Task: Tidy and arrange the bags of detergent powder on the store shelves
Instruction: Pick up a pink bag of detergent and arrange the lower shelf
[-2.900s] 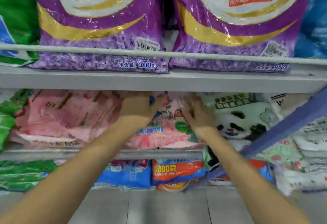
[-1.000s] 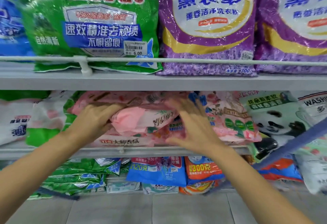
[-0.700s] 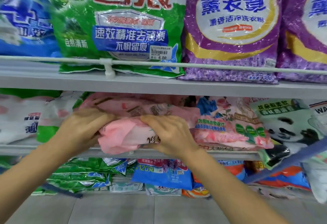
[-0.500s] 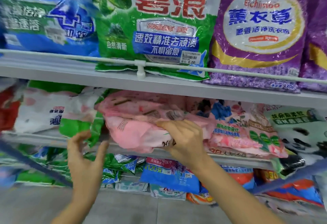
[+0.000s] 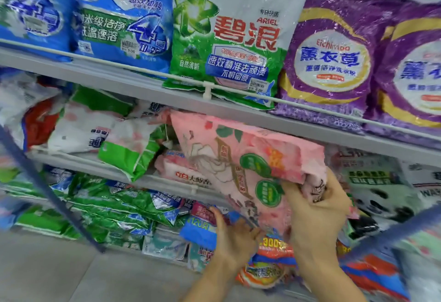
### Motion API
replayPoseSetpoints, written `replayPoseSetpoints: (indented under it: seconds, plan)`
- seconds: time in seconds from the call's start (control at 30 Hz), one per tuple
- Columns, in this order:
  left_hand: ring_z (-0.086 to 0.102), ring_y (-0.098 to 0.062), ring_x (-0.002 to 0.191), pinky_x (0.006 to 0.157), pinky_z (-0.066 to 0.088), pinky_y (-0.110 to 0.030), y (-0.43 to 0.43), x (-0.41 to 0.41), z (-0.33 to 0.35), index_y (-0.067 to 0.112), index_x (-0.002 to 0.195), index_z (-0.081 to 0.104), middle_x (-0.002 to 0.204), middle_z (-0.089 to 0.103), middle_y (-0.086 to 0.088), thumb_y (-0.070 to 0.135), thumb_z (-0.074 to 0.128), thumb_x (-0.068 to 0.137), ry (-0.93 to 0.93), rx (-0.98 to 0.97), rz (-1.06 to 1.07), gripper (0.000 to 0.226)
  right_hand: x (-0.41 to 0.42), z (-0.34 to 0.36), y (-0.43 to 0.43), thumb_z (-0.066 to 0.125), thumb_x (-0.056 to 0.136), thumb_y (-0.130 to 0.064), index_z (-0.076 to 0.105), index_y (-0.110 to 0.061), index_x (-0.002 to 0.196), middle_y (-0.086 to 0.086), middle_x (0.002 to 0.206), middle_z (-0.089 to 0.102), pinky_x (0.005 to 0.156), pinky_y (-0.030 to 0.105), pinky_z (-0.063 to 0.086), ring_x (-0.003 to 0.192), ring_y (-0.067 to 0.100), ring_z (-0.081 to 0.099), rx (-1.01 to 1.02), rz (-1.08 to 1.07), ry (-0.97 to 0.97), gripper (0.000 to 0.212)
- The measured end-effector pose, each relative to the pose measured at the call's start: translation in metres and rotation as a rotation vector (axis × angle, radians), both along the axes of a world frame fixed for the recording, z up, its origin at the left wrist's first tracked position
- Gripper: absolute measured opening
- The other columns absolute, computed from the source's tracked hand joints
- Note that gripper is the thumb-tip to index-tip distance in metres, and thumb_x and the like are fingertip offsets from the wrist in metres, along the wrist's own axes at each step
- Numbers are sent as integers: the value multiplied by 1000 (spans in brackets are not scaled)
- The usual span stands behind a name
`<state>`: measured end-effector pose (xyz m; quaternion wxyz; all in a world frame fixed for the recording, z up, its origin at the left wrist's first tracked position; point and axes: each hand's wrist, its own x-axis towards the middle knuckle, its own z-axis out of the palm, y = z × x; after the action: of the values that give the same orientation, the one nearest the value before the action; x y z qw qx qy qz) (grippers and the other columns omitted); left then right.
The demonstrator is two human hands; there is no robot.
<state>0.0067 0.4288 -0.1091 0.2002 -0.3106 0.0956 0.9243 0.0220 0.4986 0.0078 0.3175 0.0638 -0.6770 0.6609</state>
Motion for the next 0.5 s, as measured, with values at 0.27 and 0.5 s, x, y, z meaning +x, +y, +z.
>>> replayPoseSetpoints:
  seconds: [0.27,0.5]
  plan:
    - [56,-24,117,87,45,-40,52,42,14,30,121,59,126,60,-3,74,59,69,37,-135,112,67,63,-8,70,64,82,-2,72,-22,79,-7,76,73,61,27,56,72,11,69,-523,-85,-225,22]
    - [68,-21,55,42,51,-22,22,86,-15,5,100,68,74,71,-17,54,63,74,72,-52,-36,55,112,-67,137,92,36,-28,45,-27,137,7,131,58,91,51,47,114,25,59,-576,-13,-565,112]
